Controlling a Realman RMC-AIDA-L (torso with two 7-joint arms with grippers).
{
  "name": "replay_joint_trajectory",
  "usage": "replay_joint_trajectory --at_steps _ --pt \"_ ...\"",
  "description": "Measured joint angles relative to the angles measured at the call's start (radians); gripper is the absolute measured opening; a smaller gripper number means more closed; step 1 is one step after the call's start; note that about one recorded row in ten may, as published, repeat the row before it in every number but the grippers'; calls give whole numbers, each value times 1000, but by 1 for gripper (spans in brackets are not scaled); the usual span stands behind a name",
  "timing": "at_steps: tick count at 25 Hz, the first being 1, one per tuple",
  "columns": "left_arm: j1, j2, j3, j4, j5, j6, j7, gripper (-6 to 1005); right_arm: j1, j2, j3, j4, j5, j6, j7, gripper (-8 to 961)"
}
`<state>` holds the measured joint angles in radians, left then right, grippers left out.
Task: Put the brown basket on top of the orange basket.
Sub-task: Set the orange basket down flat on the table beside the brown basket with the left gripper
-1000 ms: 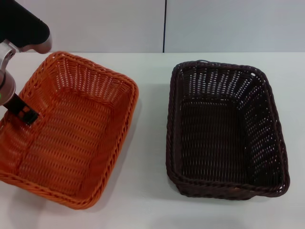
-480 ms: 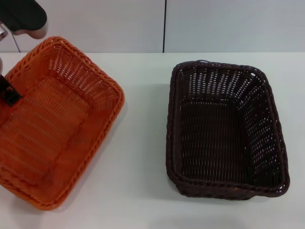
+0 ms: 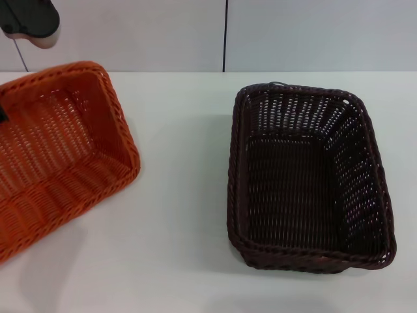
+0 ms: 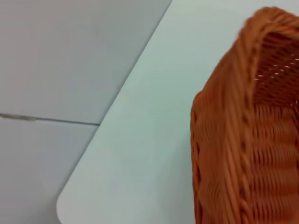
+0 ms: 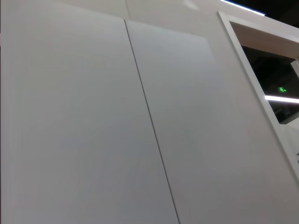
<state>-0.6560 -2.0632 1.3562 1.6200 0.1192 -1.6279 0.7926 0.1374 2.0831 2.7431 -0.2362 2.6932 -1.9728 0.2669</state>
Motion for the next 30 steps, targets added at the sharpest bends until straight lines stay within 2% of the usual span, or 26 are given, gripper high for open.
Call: replay_joint_trajectory --at_steps 11,23,30 --pt "-29 0 -5 54 3 -42 60 127 2 1 -3 -2 -2 -5 0 665" --pt "-77 -4 -18 104 -7 -99 281 122 -4 3 -3 -9 -3 -62 0 665" --pt "-88 -6 -11 104 -42 -105 329 125 0 3 -3 -20 -3 -63 0 666"
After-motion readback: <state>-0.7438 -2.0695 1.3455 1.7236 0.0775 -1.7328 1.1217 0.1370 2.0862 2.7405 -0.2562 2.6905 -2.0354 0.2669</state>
